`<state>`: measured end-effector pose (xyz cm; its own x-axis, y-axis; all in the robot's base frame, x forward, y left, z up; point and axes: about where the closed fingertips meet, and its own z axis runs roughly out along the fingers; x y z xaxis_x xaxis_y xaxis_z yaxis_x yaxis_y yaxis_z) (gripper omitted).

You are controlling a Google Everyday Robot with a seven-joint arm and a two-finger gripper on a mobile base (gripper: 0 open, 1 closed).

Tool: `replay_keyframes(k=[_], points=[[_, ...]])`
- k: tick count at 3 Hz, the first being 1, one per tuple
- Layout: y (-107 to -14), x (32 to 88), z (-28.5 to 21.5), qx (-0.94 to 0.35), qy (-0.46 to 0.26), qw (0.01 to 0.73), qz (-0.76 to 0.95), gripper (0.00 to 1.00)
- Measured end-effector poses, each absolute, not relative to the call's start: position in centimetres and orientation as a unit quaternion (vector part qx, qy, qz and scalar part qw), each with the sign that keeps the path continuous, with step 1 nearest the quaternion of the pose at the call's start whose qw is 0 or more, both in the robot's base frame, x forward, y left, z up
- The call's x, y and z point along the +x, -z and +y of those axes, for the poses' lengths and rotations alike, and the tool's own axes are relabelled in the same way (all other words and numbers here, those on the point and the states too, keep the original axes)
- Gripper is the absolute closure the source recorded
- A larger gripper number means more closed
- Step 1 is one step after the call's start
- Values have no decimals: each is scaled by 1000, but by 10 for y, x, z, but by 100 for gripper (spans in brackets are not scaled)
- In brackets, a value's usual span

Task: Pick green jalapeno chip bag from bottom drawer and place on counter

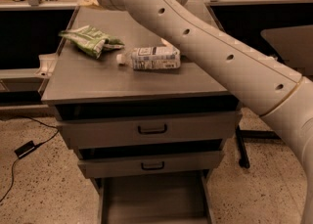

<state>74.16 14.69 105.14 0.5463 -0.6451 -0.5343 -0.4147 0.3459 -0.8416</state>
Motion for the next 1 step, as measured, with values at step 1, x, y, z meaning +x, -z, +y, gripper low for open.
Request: replay_keyframes(k=[1], points=[[-1051,742,147,-565,86,673,469,0]])
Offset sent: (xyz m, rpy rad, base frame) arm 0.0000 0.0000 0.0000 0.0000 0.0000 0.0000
